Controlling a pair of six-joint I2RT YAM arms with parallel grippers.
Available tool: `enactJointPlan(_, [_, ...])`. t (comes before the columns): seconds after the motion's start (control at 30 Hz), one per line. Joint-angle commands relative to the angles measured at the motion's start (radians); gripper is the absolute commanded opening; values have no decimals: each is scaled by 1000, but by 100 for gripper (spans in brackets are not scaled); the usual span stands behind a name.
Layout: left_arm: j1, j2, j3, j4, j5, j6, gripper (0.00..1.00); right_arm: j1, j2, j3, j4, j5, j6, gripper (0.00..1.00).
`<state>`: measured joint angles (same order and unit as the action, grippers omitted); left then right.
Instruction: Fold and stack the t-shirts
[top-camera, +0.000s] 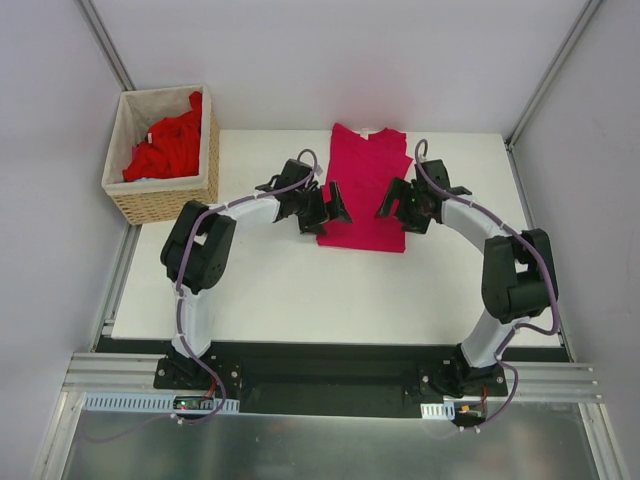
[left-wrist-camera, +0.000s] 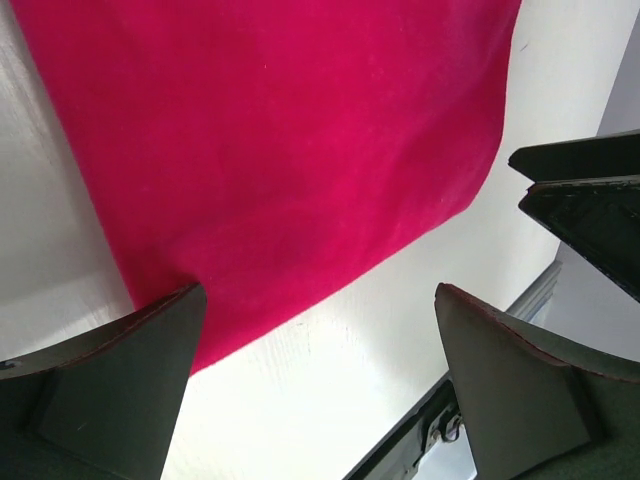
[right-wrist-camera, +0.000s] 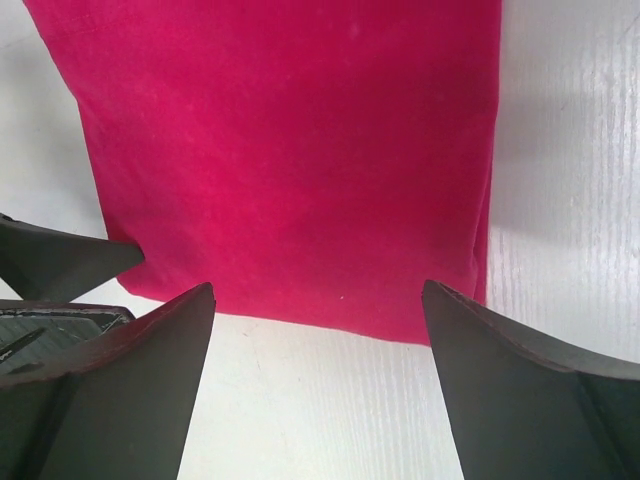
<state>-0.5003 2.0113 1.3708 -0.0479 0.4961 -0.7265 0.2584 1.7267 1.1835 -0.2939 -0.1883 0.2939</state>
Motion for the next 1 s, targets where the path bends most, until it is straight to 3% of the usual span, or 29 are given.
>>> enactJointPlan(0.0, [2,24,4,75,-5,-17,99,-7,28,7,51,-19,-7,88])
enactJointPlan(0.43, [2,23,-151,204,2,-47,99,-5,24,-163,148,-37,27,88])
enactJointPlan(0.97, [-27,-220,-640,384,-37,-106,99,137,-130,-426,200,9,77,87])
